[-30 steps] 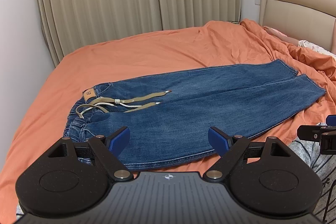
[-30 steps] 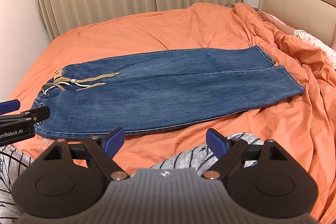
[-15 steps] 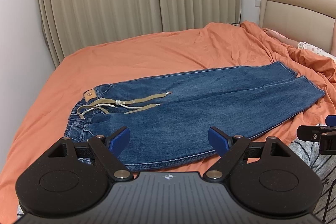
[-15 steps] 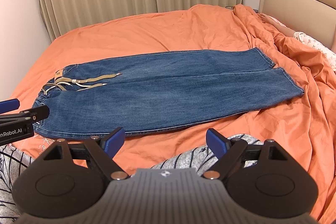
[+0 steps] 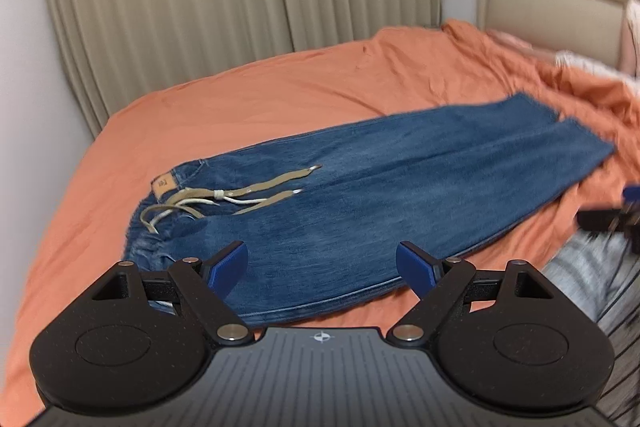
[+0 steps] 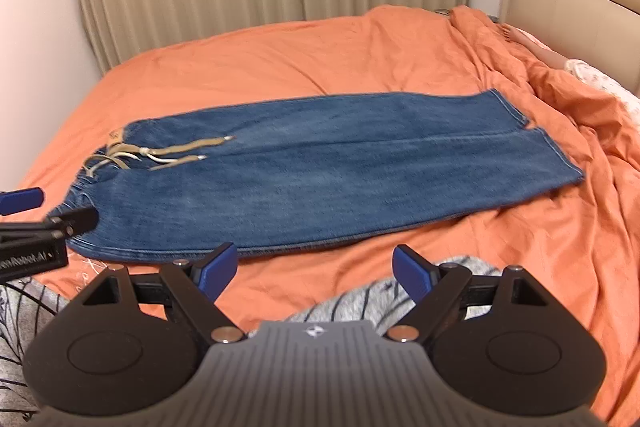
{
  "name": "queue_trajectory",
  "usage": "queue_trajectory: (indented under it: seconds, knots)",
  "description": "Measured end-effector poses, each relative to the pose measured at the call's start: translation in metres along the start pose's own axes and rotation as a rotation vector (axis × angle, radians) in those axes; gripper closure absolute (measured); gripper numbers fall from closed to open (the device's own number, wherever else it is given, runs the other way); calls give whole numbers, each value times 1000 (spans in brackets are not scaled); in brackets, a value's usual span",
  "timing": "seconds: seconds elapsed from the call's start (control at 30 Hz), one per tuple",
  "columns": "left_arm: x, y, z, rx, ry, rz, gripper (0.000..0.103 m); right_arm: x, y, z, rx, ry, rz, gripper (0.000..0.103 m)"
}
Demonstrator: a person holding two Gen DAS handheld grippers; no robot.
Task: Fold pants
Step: 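Grasp the jeans waistband with the left gripper while the right gripper grasps the hem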
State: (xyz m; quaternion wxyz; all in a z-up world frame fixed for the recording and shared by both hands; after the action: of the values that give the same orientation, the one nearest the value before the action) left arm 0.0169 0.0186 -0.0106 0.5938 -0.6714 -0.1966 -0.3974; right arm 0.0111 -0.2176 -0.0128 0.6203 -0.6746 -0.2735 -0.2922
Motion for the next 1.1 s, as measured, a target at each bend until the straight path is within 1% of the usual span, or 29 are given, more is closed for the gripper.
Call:
queue_trajectory:
  seconds: [0.03, 0.1, 0.17, 0.27, 0.33, 0.37, 0.43, 0.5, 0.53, 0.6, 0.67, 0.7, 0.73, 0.77, 0.8, 0.83, 0.9, 0.97, 1.03, 1.1]
  knots:
    - [0, 2, 4, 3, 16, 9, 13, 1, 2, -2, 16, -9, -15, 22]
    - [-1, 7, 17, -7, 40, 34, 14, 6, 7, -6, 37, -42, -47, 22]
    - [-3, 14, 32, -57, 70, 71, 18, 12, 17, -10, 18, -90, -70, 22]
    - [-10, 32, 54, -152, 122, 196, 27, 22, 33, -15, -1, -165, -108, 22]
    - [-18, 43, 65, -188, 170, 266, 28, 28, 47, -19, 0, -207, -112, 23]
    - [-23, 49, 69, -199, 198, 302, 30, 31, 54, -21, 3, -230, -113, 24]
    - [-34, 61, 77, -202, 277, 377, 32, 36, 70, -25, -6, -273, -107, 28]
    - [-46, 76, 85, -186, 403, 455, 33, 43, 87, -32, -10, -295, -78, 29]
    - [-52, 84, 91, -174, 453, 500, 34, 46, 96, -35, -10, -302, -53, 32]
    - [-61, 102, 106, -155, 505, 589, 36, 51, 112, -43, -4, -315, -7, 40]
    - [-70, 117, 116, -150, 532, 654, 38, 55, 125, -48, -17, -332, 22, 44]
    - [-75, 124, 120, -146, 548, 679, 38, 56, 131, -53, -20, -343, 35, 49]
    - [-81, 130, 122, -142, 569, 699, 38, 57, 136, -57, -17, -350, 48, 57]
    - [-85, 135, 124, -141, 589, 720, 38, 58, 142, -62, -11, -358, 67, 62]
    - [-91, 139, 123, -135, 612, 738, 38, 59, 148, -69, -5, -362, 84, 68]
    - [-96, 142, 122, -127, 634, 746, 38, 60, 153, -77, -2, -360, 100, 72]
    - [-101, 147, 121, -108, 646, 755, 39, 62, 161, -92, -5, -363, 123, 72]
    - [-100, 146, 121, -94, 618, 742, 55, 63, 169, -109, -21, -378, 134, 72]
    - [-97, 144, 124, -58, 594, 715, 67, 63, 177, -126, -52, -410, 131, 72]
    - [-93, 139, 128, -47, 545, 679, 71, 61, 187, -141, -79, -485, 125, 72]
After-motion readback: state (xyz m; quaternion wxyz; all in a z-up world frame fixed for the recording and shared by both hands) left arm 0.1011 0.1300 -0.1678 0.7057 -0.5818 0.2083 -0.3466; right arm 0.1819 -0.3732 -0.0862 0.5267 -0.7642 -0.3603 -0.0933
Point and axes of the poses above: each gripper's, at about its wrist camera, not at the fingertips, and y roughly the way its jaws point, z to its left, x to its top, the point moved 2 cm from there along y, roughly the way its jaws point, and after that the axes turned 15 degrees about -x, right-handed, at the moved point
